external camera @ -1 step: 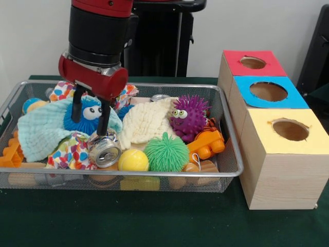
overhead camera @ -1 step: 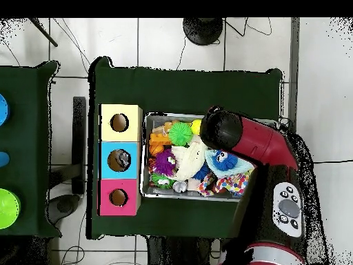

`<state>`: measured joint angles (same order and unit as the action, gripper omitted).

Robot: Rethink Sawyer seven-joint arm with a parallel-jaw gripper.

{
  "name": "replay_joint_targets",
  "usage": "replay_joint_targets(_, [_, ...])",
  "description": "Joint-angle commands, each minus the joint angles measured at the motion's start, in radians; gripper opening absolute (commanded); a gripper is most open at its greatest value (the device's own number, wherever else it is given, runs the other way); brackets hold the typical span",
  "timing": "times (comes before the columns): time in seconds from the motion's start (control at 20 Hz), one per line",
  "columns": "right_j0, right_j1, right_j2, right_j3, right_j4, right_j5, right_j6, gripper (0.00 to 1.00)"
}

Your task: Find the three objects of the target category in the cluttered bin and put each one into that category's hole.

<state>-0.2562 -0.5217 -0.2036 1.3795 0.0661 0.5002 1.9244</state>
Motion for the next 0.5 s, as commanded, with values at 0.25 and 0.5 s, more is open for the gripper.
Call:
replay_joint_targets(0.25, [0.037, 0.066, 0.058, 0.009, -0.029, -0.013, 0.100, 1.00])
replay_joint_targets(0.5, [0.039, 0.069, 0.060, 0.009, -0.020, -0.007, 0.105, 1.00])
